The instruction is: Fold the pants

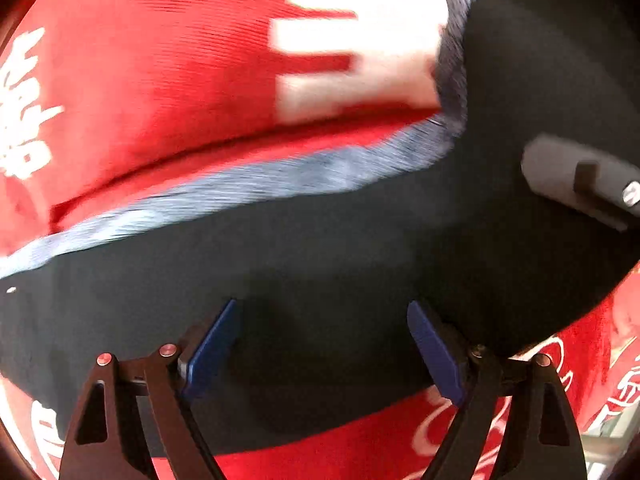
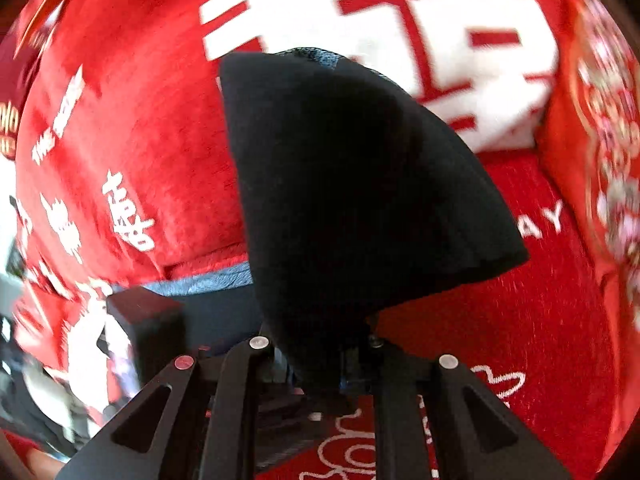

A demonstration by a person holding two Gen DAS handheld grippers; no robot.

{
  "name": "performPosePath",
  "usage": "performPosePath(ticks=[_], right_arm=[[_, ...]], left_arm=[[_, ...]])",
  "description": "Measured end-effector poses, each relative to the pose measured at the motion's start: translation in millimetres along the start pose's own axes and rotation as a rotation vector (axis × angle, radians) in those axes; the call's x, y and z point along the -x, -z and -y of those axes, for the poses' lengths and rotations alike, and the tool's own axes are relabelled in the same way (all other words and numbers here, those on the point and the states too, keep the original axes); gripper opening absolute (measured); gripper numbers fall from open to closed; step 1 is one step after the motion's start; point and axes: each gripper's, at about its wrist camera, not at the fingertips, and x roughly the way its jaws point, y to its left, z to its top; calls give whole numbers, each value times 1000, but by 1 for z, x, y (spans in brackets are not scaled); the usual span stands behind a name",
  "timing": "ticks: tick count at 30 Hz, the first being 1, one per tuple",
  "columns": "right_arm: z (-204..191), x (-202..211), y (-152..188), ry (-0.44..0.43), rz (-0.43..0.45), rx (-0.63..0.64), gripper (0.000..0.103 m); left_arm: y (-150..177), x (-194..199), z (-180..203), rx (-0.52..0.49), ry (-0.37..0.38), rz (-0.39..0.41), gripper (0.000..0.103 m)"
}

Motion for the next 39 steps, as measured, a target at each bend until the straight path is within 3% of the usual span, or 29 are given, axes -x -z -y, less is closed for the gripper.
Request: performPosePath(ticks=[3,8,13,14,17,21,24,27,31,32,34,35,39], right_arm=[[-51,-7,6,103,-10,155,16],[-128,-51,37,278,-62,377,19],[-184,-116,93,498,-145,598,33],[-192,-120,98,524,-140,637,44],[-219,-107,115,481,-114,714,61],[-236,-69,125,392,-73,769,62],[-237,-59,117,391,-44,745,62],[-232,-71,103,378,-58,746,62],[-243,-110,108,374,-103,881,62],[-245,-123,113,381,-131,925,61],[-242,-137,110,352,-197,905,21],[-241,-135,103,336,-205,868,7],[-249,-95,79,252,-136,793,6]], left_arm=[[11,22,-50,18,-72,28,87],[31,30,-141,103,-210,-16,87],[55,42,-219,218,-283,-44,87],[59,43,-229,227,-288,-53,87],[62,42,-240,236,-278,-67,87],[55,41,-236,243,-234,-54,87],[57,38,-240,235,-187,-49,87],[58,24,-222,219,-194,-84,87],[70,23,-231,261,-189,-101,87],[73,24,-234,267,-191,-106,87],[79,27,-239,274,-190,-112,87],[81,27,-243,276,-190,-112,87],[86,40,-244,276,-193,-100,87]])
